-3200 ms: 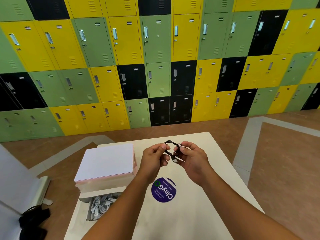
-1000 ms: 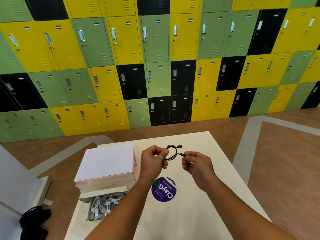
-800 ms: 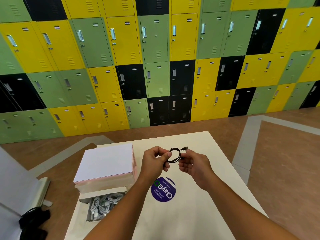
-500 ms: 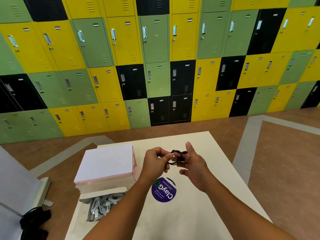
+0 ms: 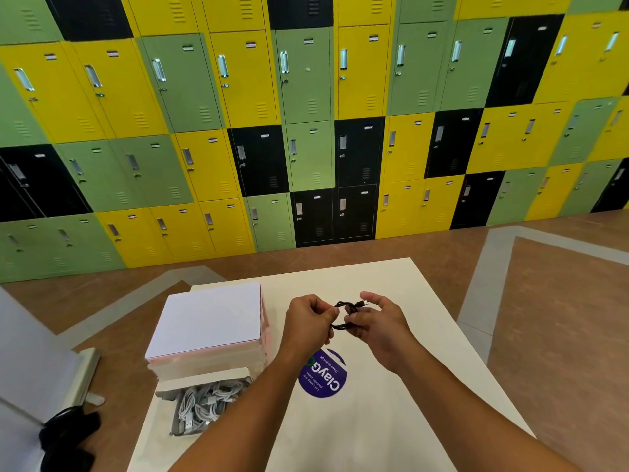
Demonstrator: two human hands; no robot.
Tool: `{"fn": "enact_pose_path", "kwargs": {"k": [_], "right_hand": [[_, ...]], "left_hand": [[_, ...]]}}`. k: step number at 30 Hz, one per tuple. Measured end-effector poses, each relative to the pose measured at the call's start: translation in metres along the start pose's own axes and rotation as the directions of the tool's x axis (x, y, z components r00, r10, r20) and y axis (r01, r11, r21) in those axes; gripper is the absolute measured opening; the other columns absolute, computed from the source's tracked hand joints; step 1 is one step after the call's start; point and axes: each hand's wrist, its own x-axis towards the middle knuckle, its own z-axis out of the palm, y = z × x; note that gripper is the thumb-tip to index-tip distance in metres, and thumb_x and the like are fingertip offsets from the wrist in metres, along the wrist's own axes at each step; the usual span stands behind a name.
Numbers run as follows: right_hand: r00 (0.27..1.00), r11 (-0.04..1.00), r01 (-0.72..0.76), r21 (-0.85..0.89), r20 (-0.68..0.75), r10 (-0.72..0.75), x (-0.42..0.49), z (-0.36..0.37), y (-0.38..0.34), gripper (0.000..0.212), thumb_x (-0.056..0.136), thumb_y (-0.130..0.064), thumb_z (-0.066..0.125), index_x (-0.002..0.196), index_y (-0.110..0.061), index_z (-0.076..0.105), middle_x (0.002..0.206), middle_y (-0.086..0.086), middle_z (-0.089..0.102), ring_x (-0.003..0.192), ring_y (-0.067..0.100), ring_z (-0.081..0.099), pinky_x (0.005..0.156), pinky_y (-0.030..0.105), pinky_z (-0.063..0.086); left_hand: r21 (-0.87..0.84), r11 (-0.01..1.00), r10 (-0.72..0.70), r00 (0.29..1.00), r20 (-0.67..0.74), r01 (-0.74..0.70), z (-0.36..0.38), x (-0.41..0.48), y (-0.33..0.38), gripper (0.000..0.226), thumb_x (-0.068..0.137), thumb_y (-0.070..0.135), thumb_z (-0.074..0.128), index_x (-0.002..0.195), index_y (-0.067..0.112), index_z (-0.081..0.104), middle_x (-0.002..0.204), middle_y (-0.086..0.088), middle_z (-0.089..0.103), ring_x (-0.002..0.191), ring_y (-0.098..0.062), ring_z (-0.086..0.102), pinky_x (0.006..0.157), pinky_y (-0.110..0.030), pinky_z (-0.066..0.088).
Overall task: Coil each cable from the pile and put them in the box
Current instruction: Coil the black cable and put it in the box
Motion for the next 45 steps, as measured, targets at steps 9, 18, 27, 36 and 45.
{"fn": "enact_pose_path", "kwargs": {"k": [9, 18, 27, 36, 45], "right_hand": [[0.998, 1.000, -0.004, -0.016, 0.060, 0.005, 0.002, 0.006, 0.000, 0.073, 0.081, 0.012, 0.072, 0.138, -0.021, 0.042, 0.122, 0.025, 0.057, 0.106, 0.038, 0.066, 0.083, 0.040, 0.059], [0.952, 0.830, 0.195, -0.523, -0.101, -0.288, 0.003, 0.010, 0.006, 0.042, 0.082, -0.013, 0.081, 0.117, -0.022, 0.060, 0.095, 0.006, 0.068, 0.089, 0.019, 0.070, 0.078, 0.031, 0.057], [0.778, 0.344, 0.436, -0.831, 0.156, -0.609, -0.001, 0.005, 0.010, 0.009, 0.088, -0.015, 0.075, 0.089, -0.021, 0.069, 0.100, -0.006, 0.055, 0.095, 0.009, 0.056, 0.068, 0.012, 0.045], [0.938, 0.920, 0.205, -0.335, -0.203, -0.283, 0.003, 0.006, 0.005, 0.003, 0.097, -0.008, 0.061, 0.095, -0.005, 0.061, 0.090, 0.013, 0.073, 0.075, 0.021, 0.075, 0.076, 0.040, 0.063], [0.990, 0.991, 0.004, 0.132, -0.139, 0.015, 0.000, 0.000, 0.000, 0.014, 0.095, 0.013, 0.052, 0.104, 0.002, 0.057, 0.097, 0.025, 0.068, 0.081, 0.037, 0.073, 0.075, 0.039, 0.060]], "left_hand": [[0.040, 0.999, -0.036, 0.999, 0.004, 0.036, 0.006, -0.002, 0.004, 0.014, 0.092, 0.019, 0.072, 0.082, 0.010, 0.068, 0.069, -0.009, 0.070, 0.052, -0.016, 0.064, 0.052, -0.027, 0.052], [0.079, 0.996, -0.045, 0.997, -0.055, 0.049, 0.003, -0.004, 0.007, 0.011, 0.092, 0.017, 0.070, 0.083, 0.011, 0.068, 0.070, -0.008, 0.069, 0.053, -0.015, 0.063, 0.049, -0.024, 0.049], [0.012, 0.997, -0.079, 0.995, -0.067, 0.080, 0.004, -0.004, 0.008, 0.011, 0.089, 0.015, 0.071, 0.081, 0.008, 0.069, 0.067, -0.009, 0.069, 0.051, -0.018, 0.064, 0.052, -0.028, 0.054], [-0.140, 0.986, -0.093, 0.995, -0.036, 0.087, -0.002, -0.007, 0.009, 0.006, 0.093, 0.008, 0.069, 0.089, 0.004, 0.068, 0.072, -0.013, 0.072, 0.056, -0.018, 0.070, 0.058, -0.030, 0.061], [-0.282, 0.958, -0.049, 0.999, -0.005, 0.046, -0.010, -0.011, -0.002, 0.009, 0.094, 0.001, 0.065, 0.100, 0.007, 0.069, 0.084, -0.011, 0.071, 0.068, -0.023, 0.073, 0.067, -0.034, 0.063]]}}
